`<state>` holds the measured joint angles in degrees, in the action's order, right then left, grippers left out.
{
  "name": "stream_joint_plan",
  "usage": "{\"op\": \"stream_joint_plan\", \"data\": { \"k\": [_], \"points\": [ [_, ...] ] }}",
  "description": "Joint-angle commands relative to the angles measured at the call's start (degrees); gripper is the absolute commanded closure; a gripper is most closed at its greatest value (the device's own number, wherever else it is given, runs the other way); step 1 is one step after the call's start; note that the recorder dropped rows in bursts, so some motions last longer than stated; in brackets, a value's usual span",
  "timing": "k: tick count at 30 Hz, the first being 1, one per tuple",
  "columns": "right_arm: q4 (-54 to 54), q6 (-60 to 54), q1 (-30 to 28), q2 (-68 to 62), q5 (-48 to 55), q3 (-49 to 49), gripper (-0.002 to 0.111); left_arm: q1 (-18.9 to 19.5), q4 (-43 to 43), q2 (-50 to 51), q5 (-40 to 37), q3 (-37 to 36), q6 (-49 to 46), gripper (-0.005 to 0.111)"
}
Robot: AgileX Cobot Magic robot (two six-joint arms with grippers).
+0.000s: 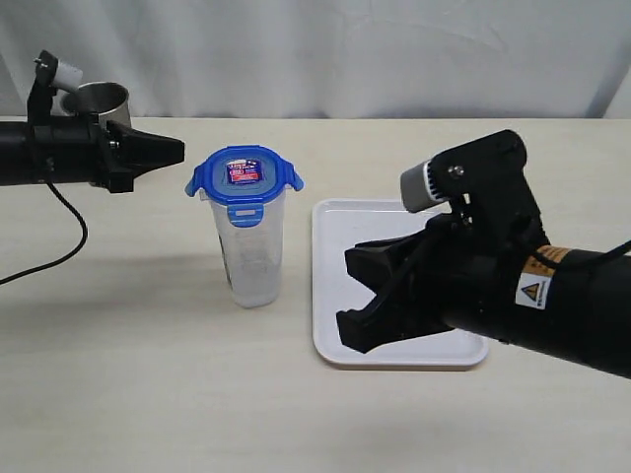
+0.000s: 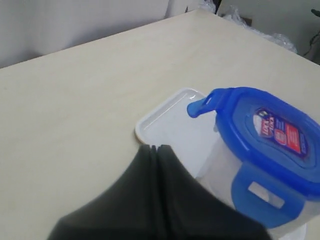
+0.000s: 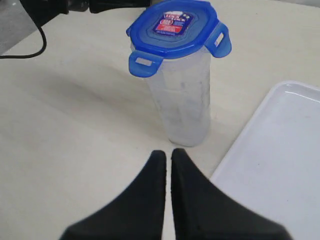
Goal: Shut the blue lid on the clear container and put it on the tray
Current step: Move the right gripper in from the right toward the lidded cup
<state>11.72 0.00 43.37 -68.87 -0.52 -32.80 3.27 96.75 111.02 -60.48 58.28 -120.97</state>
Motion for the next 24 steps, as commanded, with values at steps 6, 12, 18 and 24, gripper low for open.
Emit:
{"op": "stream_joint_plan", "data": {
  "k": [6, 12, 18, 24],
  "points": [
    [-0.6, -0.4, 0.1, -2.3, -1.7, -0.4, 0.104, -0.8, -3.1, 0.5, -3.2, -0.8, -1.9, 0.107],
    [-0.6, -0.4, 0.1, -2.3, -1.7, -0.4, 0.104, -0.7, -5.3, 0.5, -5.4, -0.8, -1.9, 0.107],
    [-0.6, -0.8, 0.1, -2.3, -1.7, -0.4, 0.104, -0.7, -7.7, 0.5, -6.9, -0.8, -1.8, 0.107],
    [-0.6, -0.8, 0.1, -2.3, -1.7, -0.4, 0.104, -0.7, -8.9, 0.5, -7.0, -0.8, -1.8, 0.107]
  ]
}}
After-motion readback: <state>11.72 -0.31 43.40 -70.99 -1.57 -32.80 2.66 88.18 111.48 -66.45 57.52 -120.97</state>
